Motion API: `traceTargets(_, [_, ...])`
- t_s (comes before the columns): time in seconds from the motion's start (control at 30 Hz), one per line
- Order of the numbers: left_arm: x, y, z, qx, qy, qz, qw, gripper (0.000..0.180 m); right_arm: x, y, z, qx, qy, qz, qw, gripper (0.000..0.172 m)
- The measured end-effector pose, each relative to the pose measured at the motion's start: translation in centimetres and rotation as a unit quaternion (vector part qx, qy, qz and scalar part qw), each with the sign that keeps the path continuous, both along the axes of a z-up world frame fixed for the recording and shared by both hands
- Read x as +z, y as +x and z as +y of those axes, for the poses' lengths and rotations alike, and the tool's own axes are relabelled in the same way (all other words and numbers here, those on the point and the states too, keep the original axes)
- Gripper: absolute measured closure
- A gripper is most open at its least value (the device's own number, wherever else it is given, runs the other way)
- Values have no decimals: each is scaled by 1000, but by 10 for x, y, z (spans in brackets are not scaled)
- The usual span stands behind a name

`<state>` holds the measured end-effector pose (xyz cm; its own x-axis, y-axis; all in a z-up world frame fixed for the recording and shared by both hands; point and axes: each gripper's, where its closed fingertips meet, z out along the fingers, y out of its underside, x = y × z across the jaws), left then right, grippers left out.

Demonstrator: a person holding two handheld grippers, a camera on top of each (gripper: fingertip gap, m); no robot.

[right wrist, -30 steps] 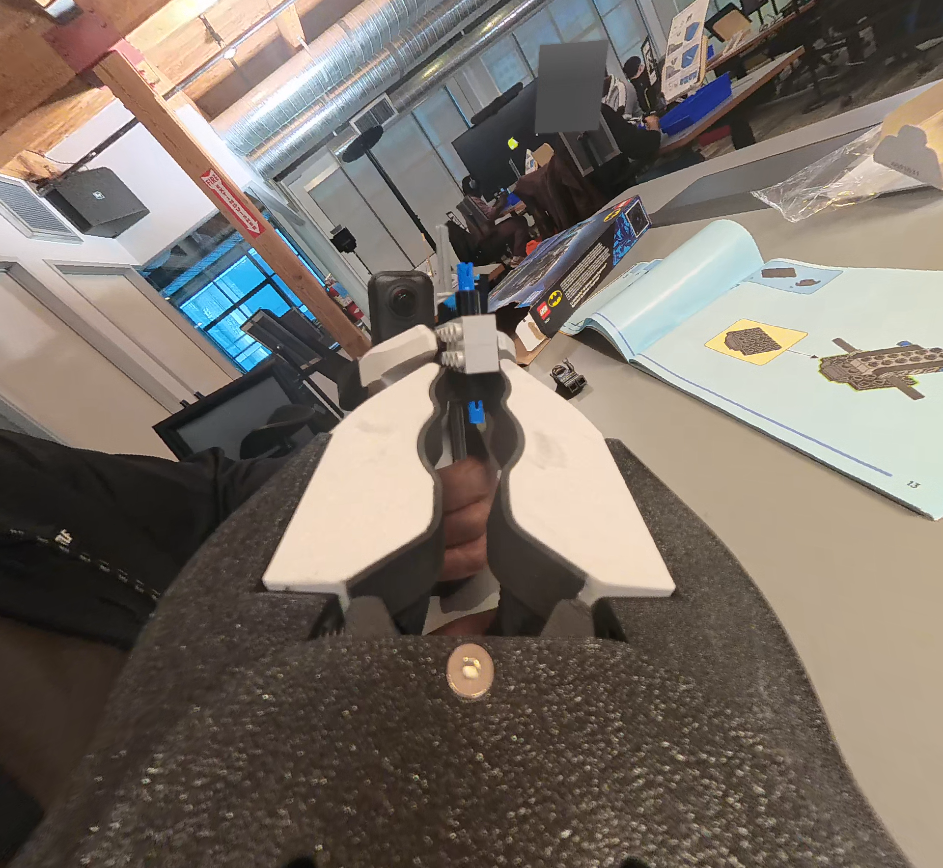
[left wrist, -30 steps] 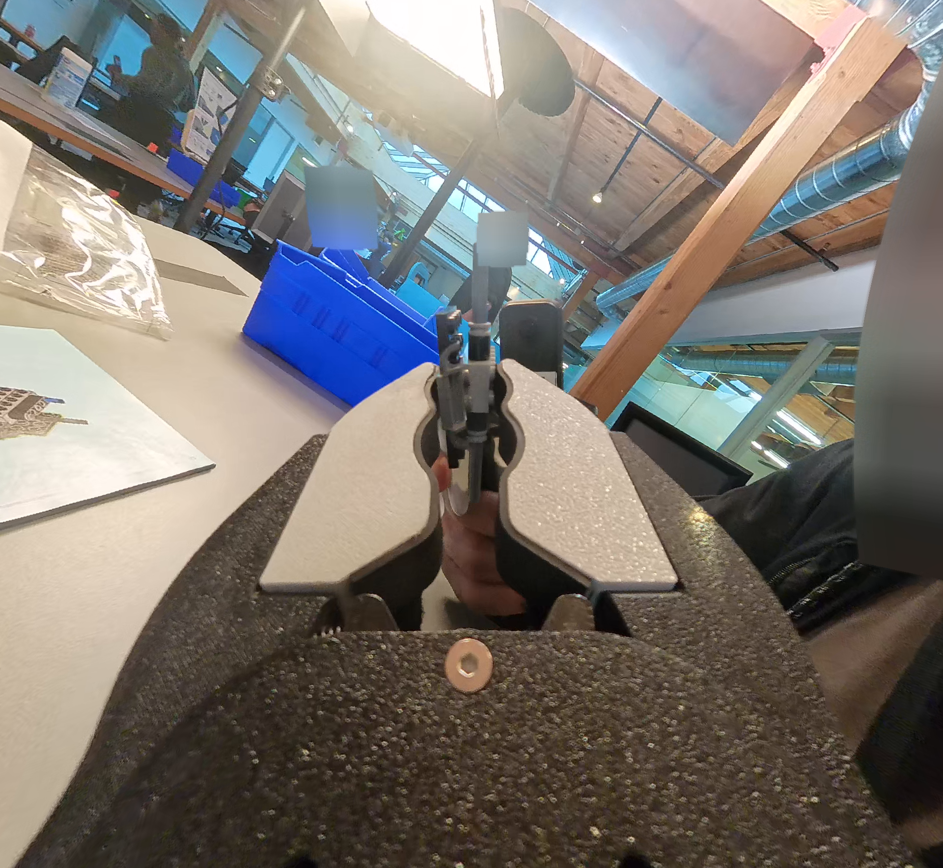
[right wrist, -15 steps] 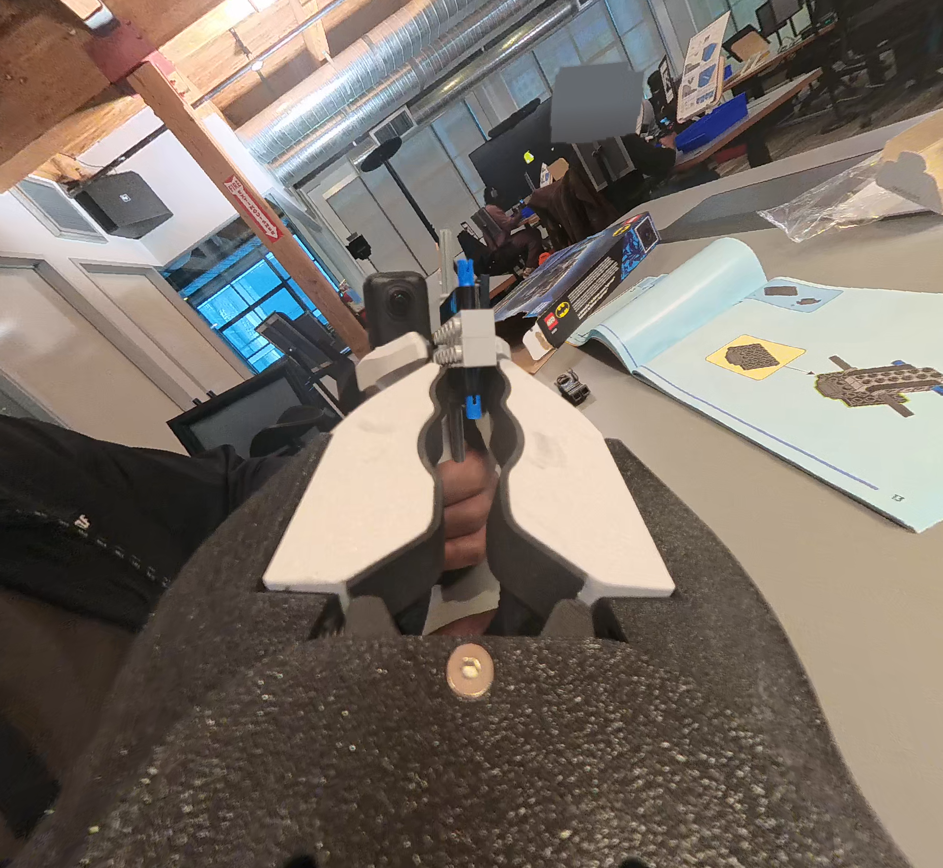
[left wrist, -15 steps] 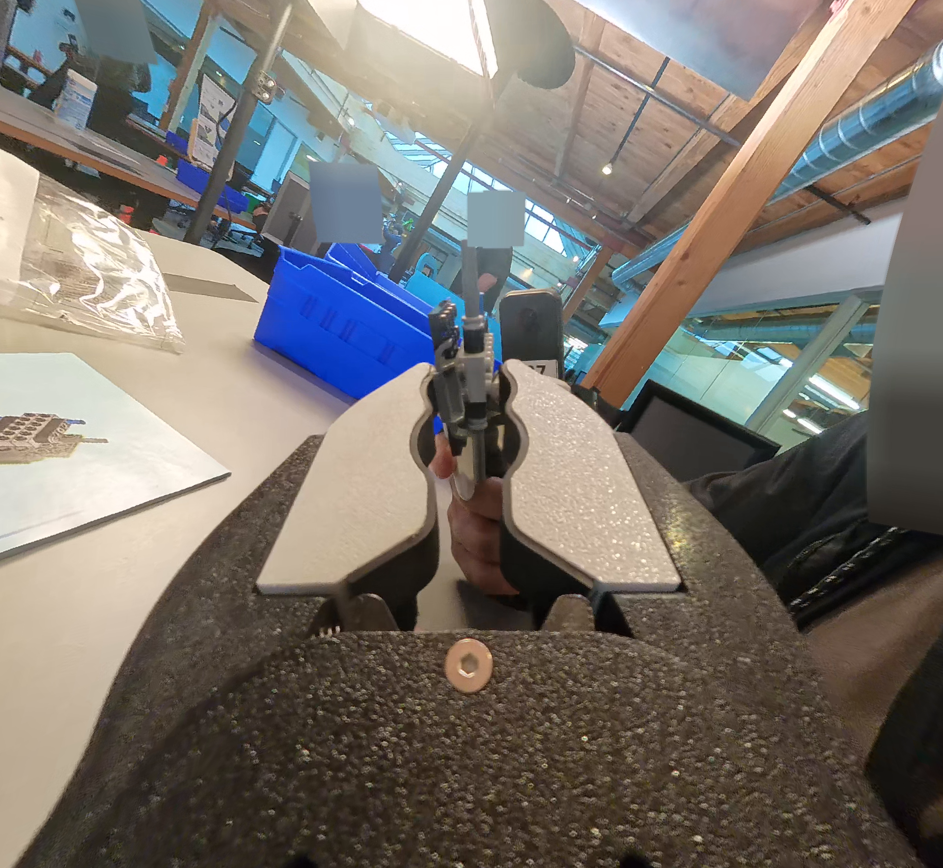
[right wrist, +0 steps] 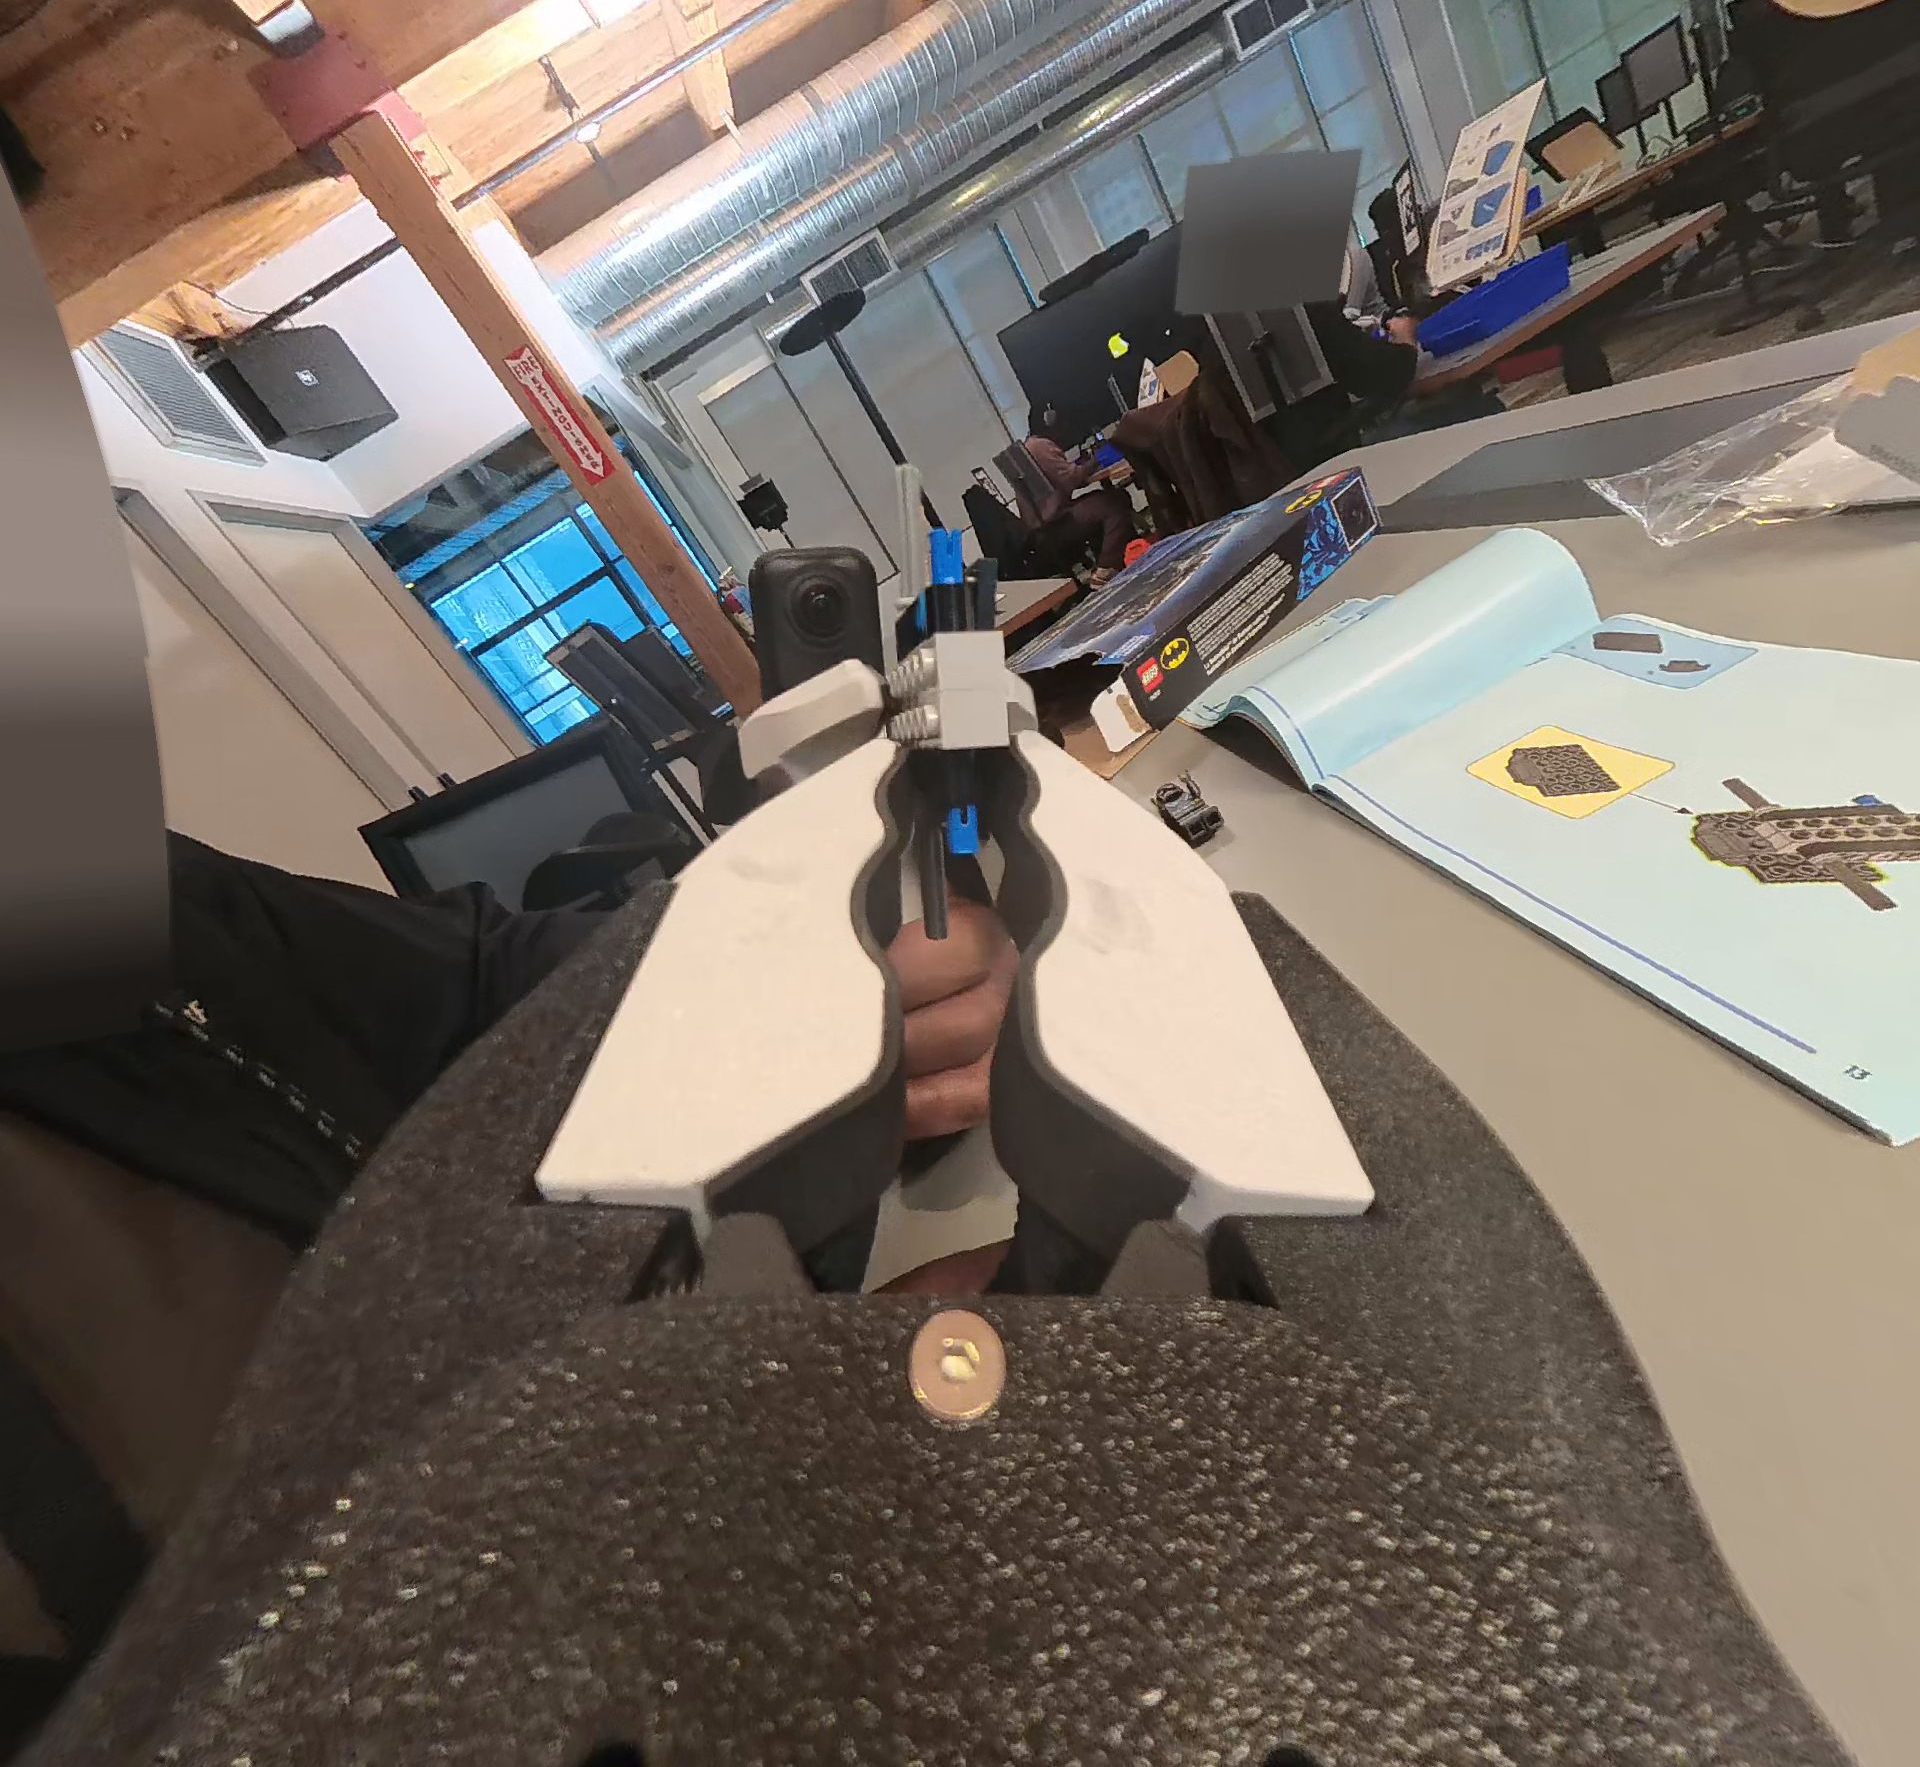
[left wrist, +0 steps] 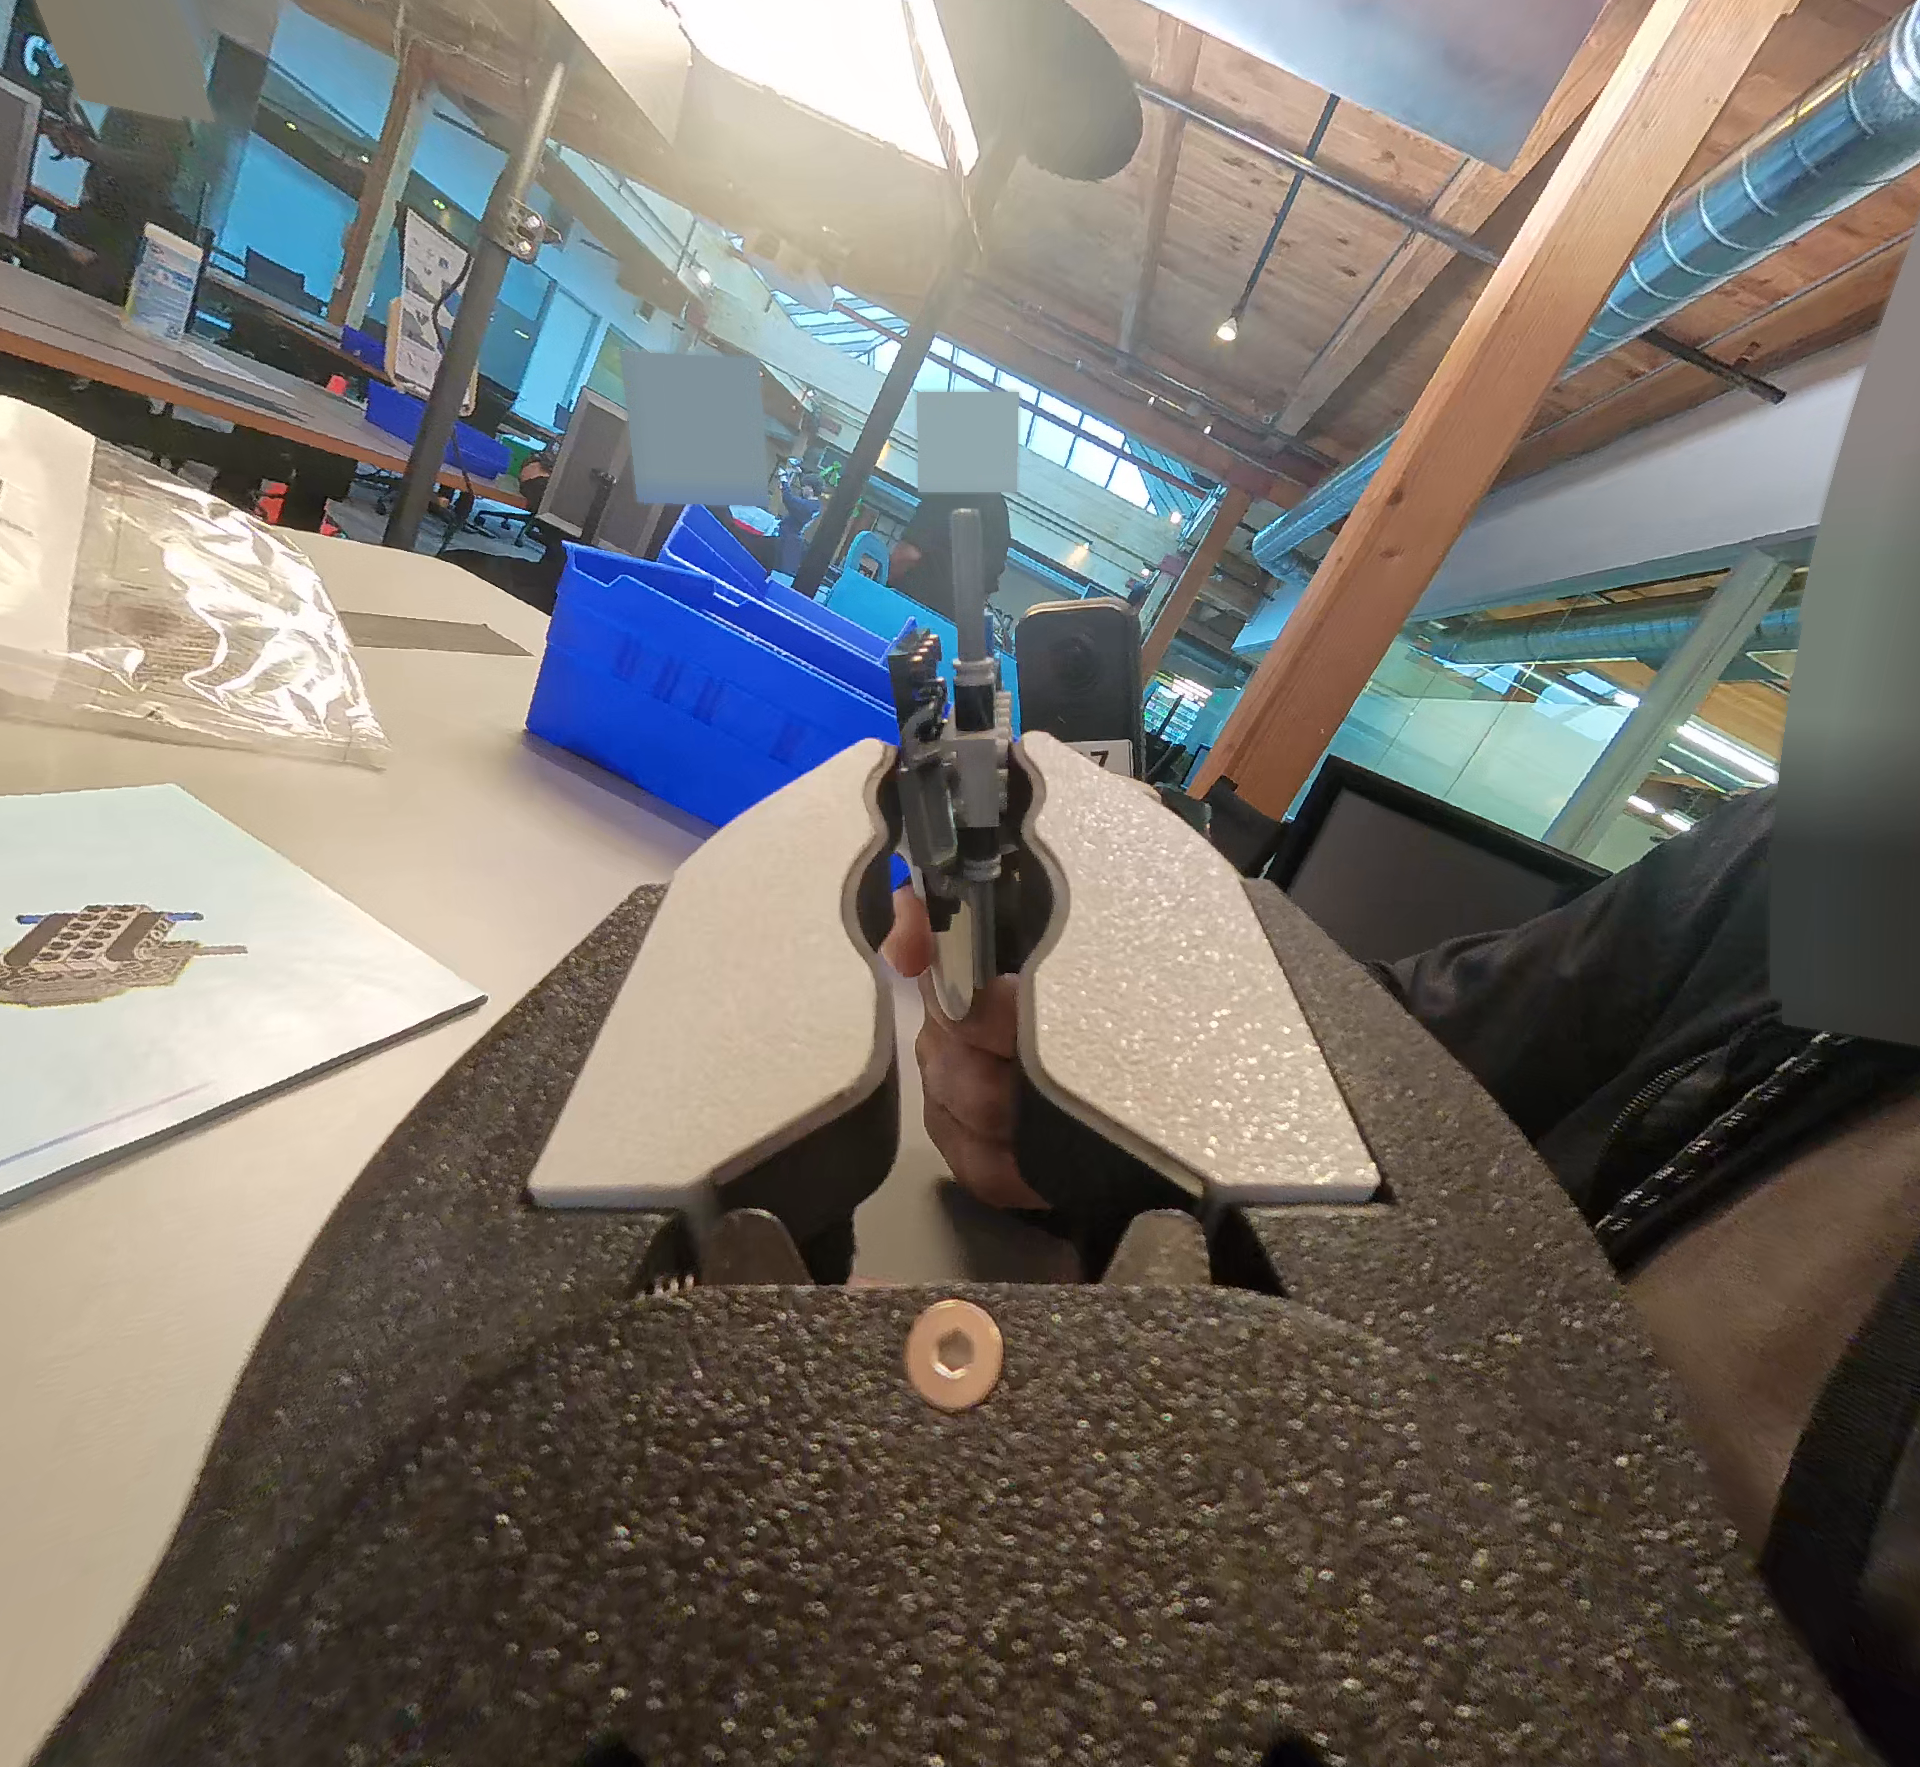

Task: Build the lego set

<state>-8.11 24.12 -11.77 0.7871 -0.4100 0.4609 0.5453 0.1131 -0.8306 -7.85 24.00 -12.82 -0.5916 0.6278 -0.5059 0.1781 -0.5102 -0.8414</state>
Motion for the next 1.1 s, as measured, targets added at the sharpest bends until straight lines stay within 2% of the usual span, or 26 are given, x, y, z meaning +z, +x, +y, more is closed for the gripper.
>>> traceTargets(0.7, [6, 6, -10, -6, 29, 40, 999, 166, 5, 5, -10, 23, 10, 19, 1000, 155])
traceTargets(0.87, [8, 7, -11, -9, 35, 45, 998, 166, 9, 8, -13, 36, 1, 27, 999, 146])
traceTargets(1.1, [8, 19, -11, -18, 38, 78, 996, 166, 14, 12, -12, 38, -7, 41, 998, 154])
